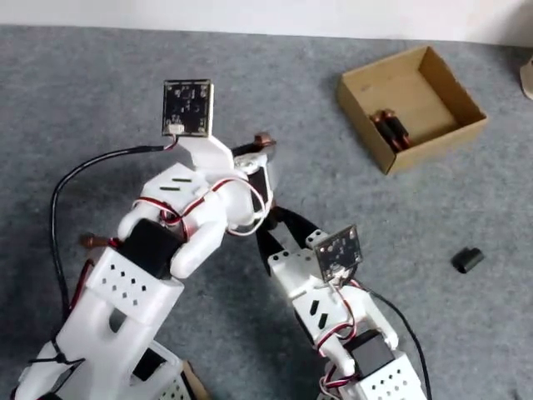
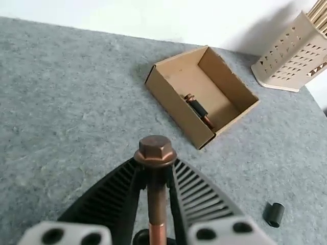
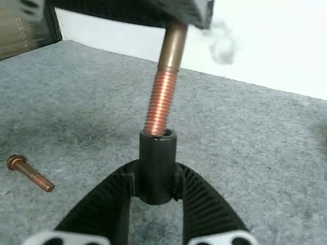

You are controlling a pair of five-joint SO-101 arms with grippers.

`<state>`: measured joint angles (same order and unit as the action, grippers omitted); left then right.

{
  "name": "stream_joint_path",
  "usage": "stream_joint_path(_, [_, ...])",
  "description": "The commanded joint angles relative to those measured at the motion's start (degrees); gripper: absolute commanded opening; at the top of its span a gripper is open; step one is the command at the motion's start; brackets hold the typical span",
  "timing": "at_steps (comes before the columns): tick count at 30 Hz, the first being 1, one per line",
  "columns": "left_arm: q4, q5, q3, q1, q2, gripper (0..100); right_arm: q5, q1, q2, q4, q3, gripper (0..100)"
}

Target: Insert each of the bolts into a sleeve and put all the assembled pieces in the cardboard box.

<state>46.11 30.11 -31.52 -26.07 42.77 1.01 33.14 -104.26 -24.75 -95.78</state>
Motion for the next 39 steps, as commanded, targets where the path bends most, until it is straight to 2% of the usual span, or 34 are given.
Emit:
stream_joint_path(1, [-4.92, -1.14, -1.19, 1.54, 1.01, 1, -0.62, 0.31, -1.01, -0.04, -5.93, 0.5])
stream_joint_path(17, [-5.36, -1.67, -5.41, 1.45, 1.10, 1, -0.62, -0.66, -1.01, -0.04, -5.93, 0.5])
stream_joint_path(20, [0.09, -4.66, -5.05, -0.31, 1.19, 1, -0.62, -2.42, -1.01, -0.04, -5.93, 0.5])
stream_joint_path(26, [9.23, -4.84, -5.41, -5.32, 3.91, 1, -0.62, -3.03, -1.01, -0.04, -5.93, 0.5])
stream_joint_path(32, [15.74, -4.92, -5.49, -5.58, 6.99, 1, -0.62, -3.21, -1.01, -0.04, -5.93, 0.5])
stream_joint_path(35, [19.25, -6.51, -5.05, -5.41, 7.43, 11, -0.62, -3.21, -1.01, -0.04, -5.93, 0.5])
stream_joint_path(37, [22.42, -8.35, -5.05, -5.14, 7.43, 27, -0.62, -3.21, -1.01, -0.04, -5.93, 0.5])
stream_joint_path(39, [24.97, -7.12, -4.97, -4.09, 7.43, 41, -0.62, -3.21, -1.01, -0.04, -5.93, 0.5])
